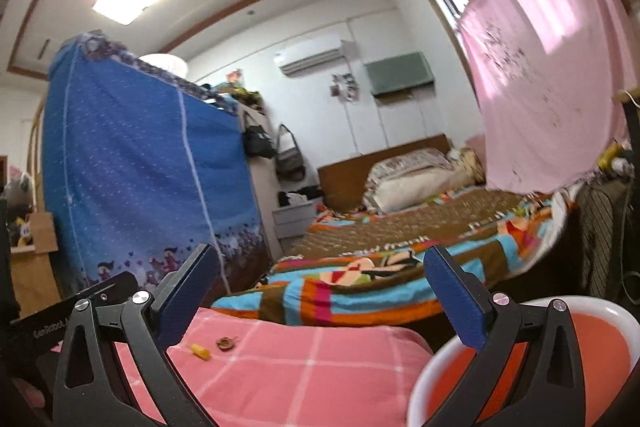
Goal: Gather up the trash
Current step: 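Move both tools back over the yellow cap and dried fruit slice, then grasp the yellow cap with the left tool while the right grasps the dried fruit slice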
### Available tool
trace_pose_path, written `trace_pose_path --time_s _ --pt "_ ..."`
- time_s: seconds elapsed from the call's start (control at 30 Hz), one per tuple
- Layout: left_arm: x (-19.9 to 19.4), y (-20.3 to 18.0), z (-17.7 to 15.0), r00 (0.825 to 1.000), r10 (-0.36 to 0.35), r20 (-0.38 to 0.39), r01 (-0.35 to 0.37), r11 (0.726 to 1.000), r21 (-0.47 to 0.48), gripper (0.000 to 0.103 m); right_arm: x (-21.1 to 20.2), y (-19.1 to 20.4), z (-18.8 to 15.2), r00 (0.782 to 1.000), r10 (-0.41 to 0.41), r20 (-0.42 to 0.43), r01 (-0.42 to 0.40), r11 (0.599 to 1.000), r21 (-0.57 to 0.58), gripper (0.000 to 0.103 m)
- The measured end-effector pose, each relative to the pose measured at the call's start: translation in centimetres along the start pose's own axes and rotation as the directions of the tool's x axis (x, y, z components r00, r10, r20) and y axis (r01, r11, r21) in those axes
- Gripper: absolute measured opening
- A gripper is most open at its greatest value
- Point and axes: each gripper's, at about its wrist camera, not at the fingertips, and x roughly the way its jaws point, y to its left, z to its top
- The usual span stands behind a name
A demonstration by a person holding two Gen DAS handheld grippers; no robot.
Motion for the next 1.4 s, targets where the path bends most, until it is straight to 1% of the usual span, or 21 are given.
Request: trace_pose_path --time_s 0.07,0.13,0.23,0.3,0.47,0.6,0.73,0.77,0.83,0.9,0.97,1.03,1.1,1.13,1.2,1.27,1.3,1.33,1.37,1.4 --pt "-0.3 1.0 0.1 0.999 0.027 0.028 -0.028 0.999 0.015 0.103 0.4 0.9 -0.1 1.0 0.012 0.008 -0.012 1.0 -0.025 0.103" --pt "-0.3 1.8 0.0 0.998 0.044 0.038 -0.045 0.999 0.027 0.103 0.8 1.9 -0.4 1.0 0.024 0.01 -0.024 0.998 -0.052 0.103" --pt "0.3 2.7 -0.2 0.997 0.064 0.04 -0.066 0.997 0.046 0.103 1.5 2.9 -0.8 0.999 0.043 0.007 -0.043 0.996 -0.082 0.103" --pt "0.9 3.2 -0.5 0.997 0.069 0.036 -0.071 0.996 0.062 0.103 2.2 3.5 -1.0 0.999 0.037 0.005 -0.036 0.993 -0.11 0.103" --pt "2.4 3.7 -1.1 0.998 0.063 0.025 -0.065 0.994 0.091 0.103 3.4 4.2 -1.4 0.999 0.034 -0.005 -0.034 0.989 -0.142 0.103" --pt "3.6 4.5 -0.9 0.999 0.036 0.009 -0.037 0.996 0.081 0.103 4.8 4.4 -1.8 1.0 0.021 -0.01 -0.023 0.987 -0.162 0.103" --pt "4.7 4.8 -0.5 0.999 0.036 0.003 -0.036 0.994 0.107 0.103 6.2 4.3 -2.0 0.999 0.015 -0.029 -0.019 0.986 -0.167 0.103" --pt "5.0 4.8 -0.5 0.999 0.033 -0.006 -0.032 0.993 0.117 0.103 6.7 4.3 -2.0 0.999 0.011 -0.041 -0.018 0.986 -0.168 0.103" --pt "6.0 4.6 -0.5 0.998 0.017 -0.053 -0.01 0.991 0.137 0.103 7.5 4.1 -2.2 0.998 0.009 -0.061 -0.019 0.985 -0.17 0.103" --pt "7.1 4.4 -0.8 0.993 -0.007 -0.116 0.024 0.989 0.143 0.103 8.3 4.1 -2.4 0.996 0.01 -0.09 -0.026 0.984 -0.178 0.103" --pt "8.3 4.1 -1.1 0.983 -0.015 -0.182 0.043 0.988 0.15 0.103 9.1 4.1 -2.8 0.992 0.005 -0.124 -0.028 0.981 -0.192 0.103" --pt "9.5 3.9 -1.4 0.967 -0.031 -0.252 0.071 0.986 0.15 0.101 10.0 4.1 -3.3 0.985 -0.003 -0.171 -0.03 0.981 -0.192 0.103" --pt "10.8 3.8 -1.7 0.945 -0.042 -0.324 0.092 0.986 0.142 0.094 11.0 3.9 -3.6 0.975 -0.005 -0.221 -0.036 0.983 -0.182 0.103" --pt "11.2 3.8 -1.9 0.937 -0.047 -0.345 0.1 0.986 0.137 0.091 11.5 3.8 -3.8 0.968 -0.011 -0.25 -0.034 0.984 -0.175 0.103" --pt "12.5 3.9 -2.3 0.907 -0.06 -0.416 0.121 0.985 0.122 0.079 12.3 3.4 -4.2 0.955 -0.017 -0.297 -0.031 0.987 -0.156 0.103" --pt "13.5 3.9 -2.9 0.878 -0.062 -0.474 0.131 0.985 0.113 0.072 13.0 3.0 -4.5 0.941 -0.024 -0.338 -0.025 0.99 -0.139 0.103" --pt "14.0 3.8 -3.2 0.86 -0.066 -0.506 0.14 0.984 0.11 0.069 13.3 2.9 -4.6 0.934 -0.028 -0.356 -0.021 0.991 -0.134 0.103" --pt "14.4 3.7 -3.5 0.846 -0.07 -0.529 0.149 0.983 0.108 0.067 13.7 2.9 -4.8 0.926 -0.031 -0.376 -0.02 0.991 -0.131 0.103" --pt "14.8 3.5 -3.8 0.828 -0.071 -0.557 0.158 0.981 0.11 0.062 14.0 2.8 -4.9 0.918 -0.032 -0.395 -0.021 0.991 -0.13 0.103" --pt "15.1 3.3 -4.0 0.817 -0.07 -0.573 0.163 0.98 0.113 0.059 14.3 2.8 -5.2 0.909 -0.035 -0.416 -0.021 0.991 -0.13 0.103"
